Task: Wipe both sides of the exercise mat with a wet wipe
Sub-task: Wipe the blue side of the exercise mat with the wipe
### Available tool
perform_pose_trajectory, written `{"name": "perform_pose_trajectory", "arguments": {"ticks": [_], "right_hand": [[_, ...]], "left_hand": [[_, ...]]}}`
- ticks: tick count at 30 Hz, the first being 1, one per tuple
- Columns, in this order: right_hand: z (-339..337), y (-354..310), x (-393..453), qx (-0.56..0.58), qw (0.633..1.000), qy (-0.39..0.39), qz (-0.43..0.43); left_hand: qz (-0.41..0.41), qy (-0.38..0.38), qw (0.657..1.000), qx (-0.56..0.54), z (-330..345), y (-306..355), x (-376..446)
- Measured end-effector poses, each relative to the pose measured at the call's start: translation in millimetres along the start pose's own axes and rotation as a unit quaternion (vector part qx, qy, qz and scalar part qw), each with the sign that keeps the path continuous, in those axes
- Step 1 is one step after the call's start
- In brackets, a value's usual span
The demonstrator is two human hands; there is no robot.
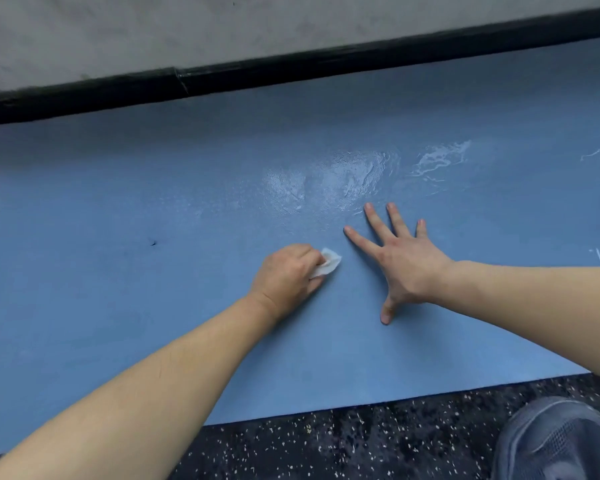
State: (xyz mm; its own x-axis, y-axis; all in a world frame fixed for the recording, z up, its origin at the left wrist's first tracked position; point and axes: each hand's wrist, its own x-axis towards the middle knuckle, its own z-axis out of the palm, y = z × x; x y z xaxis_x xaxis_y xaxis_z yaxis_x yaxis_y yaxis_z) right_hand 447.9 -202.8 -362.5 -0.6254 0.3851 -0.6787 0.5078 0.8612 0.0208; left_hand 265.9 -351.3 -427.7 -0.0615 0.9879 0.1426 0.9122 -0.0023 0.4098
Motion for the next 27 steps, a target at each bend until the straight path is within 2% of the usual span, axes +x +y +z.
{"name": "perform_pose_trajectory", "arguments": {"ticks": [1, 2, 5, 6, 9, 10, 11, 12, 14, 15, 16, 18, 19, 20, 23, 24, 27], "right_hand": [[-1.3, 0.4, 0.2, 0.004, 1.0, -0.001, 0.0], [-1.9, 0.5, 0.6, 0.005, 1.0, -0.002, 0.002], [-1.8, -1.3, 0.7, 0.006, 1.0, -0.005, 0.008], [-2.2, -1.5, 0.8, 0.007, 1.0, -0.006, 0.007], [-4.3, -1.0, 1.3, 0.014, 1.0, -0.013, 0.006], [-3.4, -1.0, 1.0, 0.015, 1.0, -0.014, 0.008], [-2.4, -0.9, 0.9, 0.016, 1.0, -0.014, 0.009], [-1.7, -0.8, 0.7, 0.016, 1.0, -0.014, 0.01], [-1.8, -0.8, 0.6, 0.016, 1.0, -0.014, 0.01], [-2.1, -0.9, 0.7, 0.015, 1.0, -0.015, 0.01], [-2.4, -1.0, 0.8, 0.015, 1.0, -0.016, 0.011], [-3.6, -1.3, 2.0, 0.016, 1.0, -0.018, 0.012], [-3.6, -1.4, 1.7, 0.016, 1.0, -0.017, 0.012], [-3.2, -1.3, 1.1, 0.016, 1.0, -0.015, 0.012], [-2.3, -0.4, -1.1, 0.014, 1.0, -0.009, 0.009], [-2.2, -0.2, -1.7, 0.014, 1.0, -0.007, 0.007], [1.0, -0.1, -6.0, 0.016, 1.0, -0.001, 0.002]], "left_hand": [[-0.026, 0.013, 1.0, -0.011, 2.7, 7.0, -4.9], [-0.001, 0.02, 1.0, -0.023, 10.5, 18.3, -11.7], [0.189, -0.066, 0.98, -0.017, 19.8, 35.3, -30.3], [0.187, -0.077, 0.979, 0.002, 15.5, 26.0, -27.1], [-0.028, 0.005, 1.0, 0.003, -2.9, 5.4, -12.6], [-0.053, 0.013, 0.998, -0.013, -3.8, 8.7, -18.3], [-0.021, 0.011, 0.999, -0.032, 1.3, 19.2, -28.6], [0.058, -0.025, 0.996, -0.056, 9.1, 35.4, -42.3], [0.241, -0.125, 0.961, -0.048, 18.5, 52.1, -66.3], [0.263, -0.149, 0.952, -0.037, 17.6, 48.3, -69.5], [0.237, -0.135, 0.962, -0.022, 18.4, 41.1, -68.7], [0.098, -0.057, 0.993, -0.035, 13.6, 32.5, -64.6], [0.043, -0.031, 0.998, -0.044, 10.6, 35.2, -67.7], [0.034, -0.024, 0.998, -0.055, 12.0, 44.4, -74.6], [0.192, -0.098, 0.974, -0.064, 25.6, 72.4, -102.0], [0.204, -0.104, 0.972, -0.051, 26.2, 70.1, -102.9], [0.101, -0.028, 0.994, -0.034, 25.9, 63.2, -98.2]]}}
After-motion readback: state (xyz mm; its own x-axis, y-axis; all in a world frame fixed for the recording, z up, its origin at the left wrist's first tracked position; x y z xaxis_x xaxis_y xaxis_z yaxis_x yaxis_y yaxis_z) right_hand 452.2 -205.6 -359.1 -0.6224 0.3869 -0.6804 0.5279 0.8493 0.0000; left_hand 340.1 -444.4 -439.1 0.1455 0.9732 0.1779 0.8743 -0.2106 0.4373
